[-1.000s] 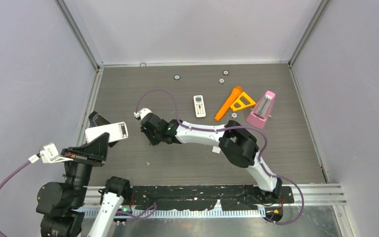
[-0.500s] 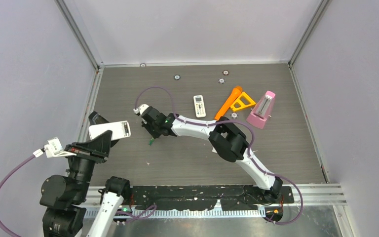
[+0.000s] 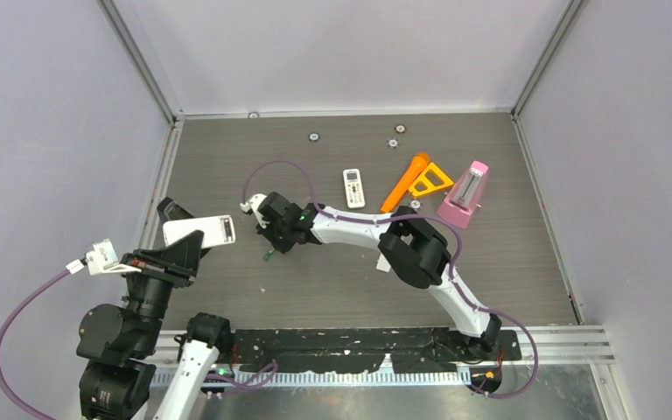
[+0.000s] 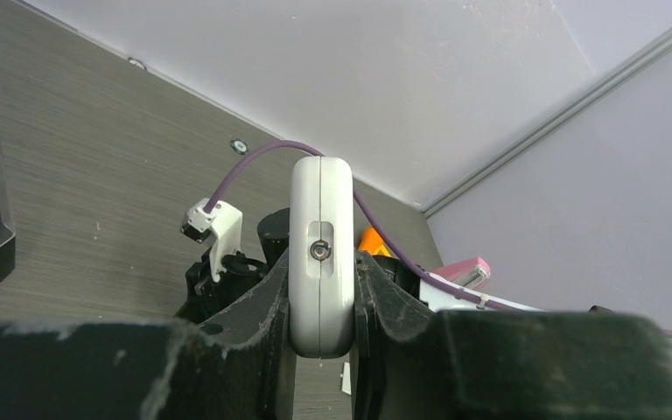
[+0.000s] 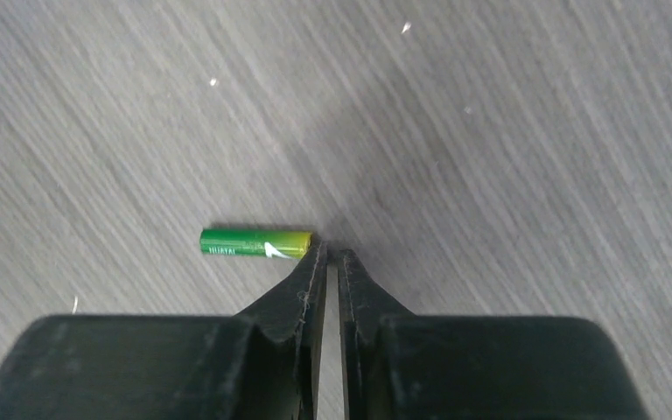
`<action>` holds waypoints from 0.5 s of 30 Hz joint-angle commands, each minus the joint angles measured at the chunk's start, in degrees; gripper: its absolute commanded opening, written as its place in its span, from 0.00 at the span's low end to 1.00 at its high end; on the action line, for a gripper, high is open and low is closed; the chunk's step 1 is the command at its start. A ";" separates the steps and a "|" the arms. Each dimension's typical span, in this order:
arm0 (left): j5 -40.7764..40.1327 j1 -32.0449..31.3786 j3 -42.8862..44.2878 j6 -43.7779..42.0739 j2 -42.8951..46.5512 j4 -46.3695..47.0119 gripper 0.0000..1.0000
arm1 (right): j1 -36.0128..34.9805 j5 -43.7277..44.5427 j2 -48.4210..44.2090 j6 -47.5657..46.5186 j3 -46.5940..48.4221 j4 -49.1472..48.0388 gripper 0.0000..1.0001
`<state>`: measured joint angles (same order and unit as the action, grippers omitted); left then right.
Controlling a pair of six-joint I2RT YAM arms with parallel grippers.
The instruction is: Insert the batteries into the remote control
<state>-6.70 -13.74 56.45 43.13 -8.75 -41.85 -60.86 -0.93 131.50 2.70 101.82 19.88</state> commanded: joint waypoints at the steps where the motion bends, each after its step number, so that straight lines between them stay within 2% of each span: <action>1: 0.62 0.28 -0.19 0.39 -0.73 3.68 0.00 | -0.89 -4.02 -4.14 -2.16 -2.64 3.70 0.16; 4: 0.72 0.29 -0.19 0.35 -0.78 3.47 0.00 | -1.54 -4.38 -5.34 -3.32 -2.75 4.28 0.17; 8: 0.36 0.29 0.13 0.08 -0.90 3.14 0.00 | -1.60 0.66 -7.42 -2.92 -3.15 5.13 0.20; 11: -0.44 0.24 0.70 -0.36 -0.82 2.62 0.00 | -2.13 0.75 -9.25 -6.27 -4.50 5.00 0.23; 15: -1.50 0.28 1.59 -0.89 -0.37 2.81 0.00 | -3.55 0.56 -10.29 -11.47 -5.04 4.98 0.36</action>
<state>-6.68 -13.74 56.34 43.07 -8.78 -41.85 -63.09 -1.26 126.45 -2.55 96.97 24.93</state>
